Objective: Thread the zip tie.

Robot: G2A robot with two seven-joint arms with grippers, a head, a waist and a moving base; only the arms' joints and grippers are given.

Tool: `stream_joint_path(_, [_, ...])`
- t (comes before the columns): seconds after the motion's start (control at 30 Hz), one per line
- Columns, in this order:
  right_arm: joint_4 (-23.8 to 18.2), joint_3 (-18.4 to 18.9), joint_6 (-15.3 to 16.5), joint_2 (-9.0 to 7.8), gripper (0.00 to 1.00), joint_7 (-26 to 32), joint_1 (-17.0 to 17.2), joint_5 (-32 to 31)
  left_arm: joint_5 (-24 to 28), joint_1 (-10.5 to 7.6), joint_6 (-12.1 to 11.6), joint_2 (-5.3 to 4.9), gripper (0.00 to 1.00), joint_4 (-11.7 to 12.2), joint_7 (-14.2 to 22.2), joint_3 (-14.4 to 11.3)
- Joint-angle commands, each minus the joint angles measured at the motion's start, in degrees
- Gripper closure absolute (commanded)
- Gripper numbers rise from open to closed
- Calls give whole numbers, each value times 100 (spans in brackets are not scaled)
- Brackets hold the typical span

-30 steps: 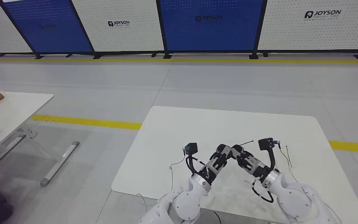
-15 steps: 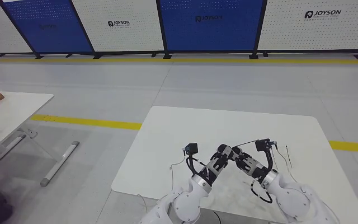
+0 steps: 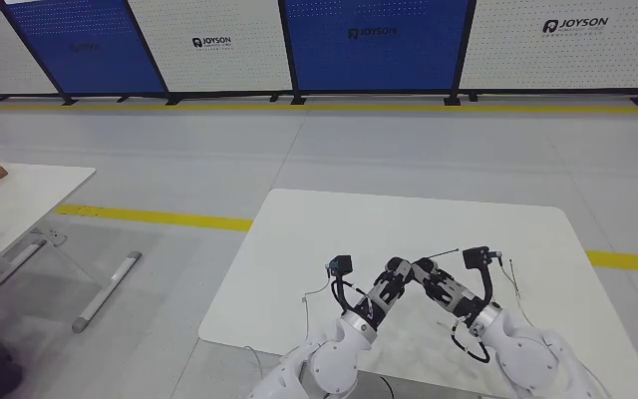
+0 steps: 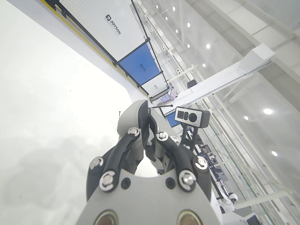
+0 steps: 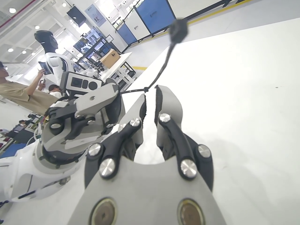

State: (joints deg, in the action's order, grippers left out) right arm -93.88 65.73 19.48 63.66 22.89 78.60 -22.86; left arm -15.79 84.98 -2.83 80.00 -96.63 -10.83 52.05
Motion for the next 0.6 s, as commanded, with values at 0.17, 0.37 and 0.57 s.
stream_joint_path(0.17, [-44,20,0,-21,88,-18,6,20,-25,-9,18,5,100,1,14,-14])
stream_joint_path(0.37, [-52,4,0,-37,80,0,-12,43,-37,-10,28,8,100,11,22,-18])
stream_joint_path(0.57, [-18,-34,0,-45,80,-7,-58,74,-56,-10,33,9,100,17,50,-21])
